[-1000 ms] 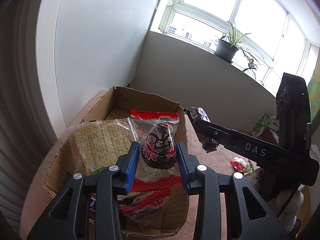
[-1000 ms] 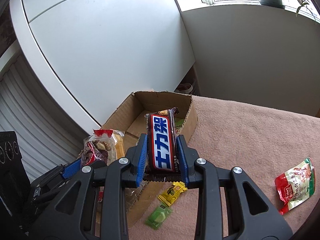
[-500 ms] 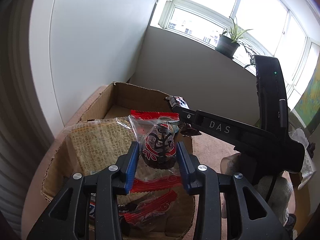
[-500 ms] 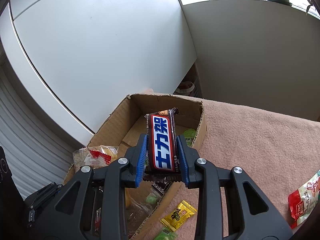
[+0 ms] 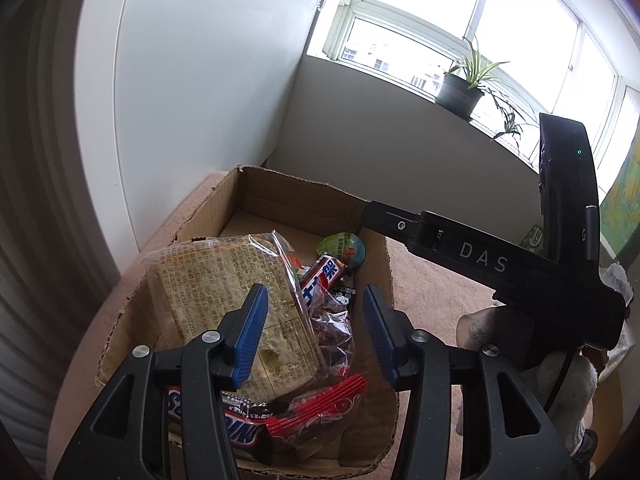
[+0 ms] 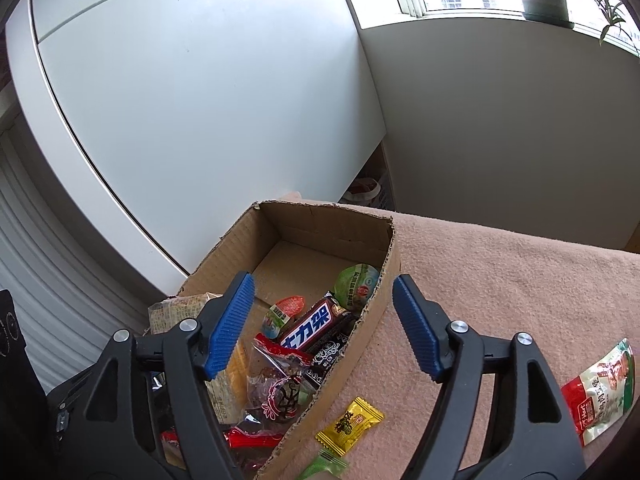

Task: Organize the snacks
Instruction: 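Lift both open grippers away from the box, then move both grippers back over the meat-snack bag and pink packet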

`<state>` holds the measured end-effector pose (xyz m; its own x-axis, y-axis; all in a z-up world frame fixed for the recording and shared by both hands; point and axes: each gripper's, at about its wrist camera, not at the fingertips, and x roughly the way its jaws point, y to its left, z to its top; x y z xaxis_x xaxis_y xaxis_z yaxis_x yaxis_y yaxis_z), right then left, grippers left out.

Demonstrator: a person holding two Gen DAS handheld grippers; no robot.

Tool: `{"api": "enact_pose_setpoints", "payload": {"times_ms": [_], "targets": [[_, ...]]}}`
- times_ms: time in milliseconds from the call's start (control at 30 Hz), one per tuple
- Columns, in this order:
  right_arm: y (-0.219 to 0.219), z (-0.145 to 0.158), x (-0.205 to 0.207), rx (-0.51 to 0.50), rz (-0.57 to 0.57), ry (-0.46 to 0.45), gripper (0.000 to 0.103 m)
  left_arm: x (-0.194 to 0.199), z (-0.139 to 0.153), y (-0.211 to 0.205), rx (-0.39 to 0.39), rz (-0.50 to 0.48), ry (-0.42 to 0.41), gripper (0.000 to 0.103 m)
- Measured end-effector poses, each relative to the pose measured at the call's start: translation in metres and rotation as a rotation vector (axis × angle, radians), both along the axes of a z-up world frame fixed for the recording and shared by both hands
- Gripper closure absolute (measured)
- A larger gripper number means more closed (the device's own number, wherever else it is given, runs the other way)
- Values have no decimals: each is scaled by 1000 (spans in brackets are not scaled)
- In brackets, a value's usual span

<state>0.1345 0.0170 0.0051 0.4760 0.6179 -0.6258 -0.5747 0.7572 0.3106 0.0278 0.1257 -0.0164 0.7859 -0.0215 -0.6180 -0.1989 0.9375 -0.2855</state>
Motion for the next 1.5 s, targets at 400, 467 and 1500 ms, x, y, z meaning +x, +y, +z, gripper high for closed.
{"api": "enact_pose_setpoints", "payload": {"times_ms": [400,467,1500], "targets": [[-51,4,-20,-32,-17,-15,28,-15,10,-6,1,-3,-39,54],[-68,5,-23,-33,-33,-18,28,-17,12,-10,-2,-9,-46,54],[-251,-47,55,-59,-148,222,29,22,-19,-165,26,-359,98,54]]}}
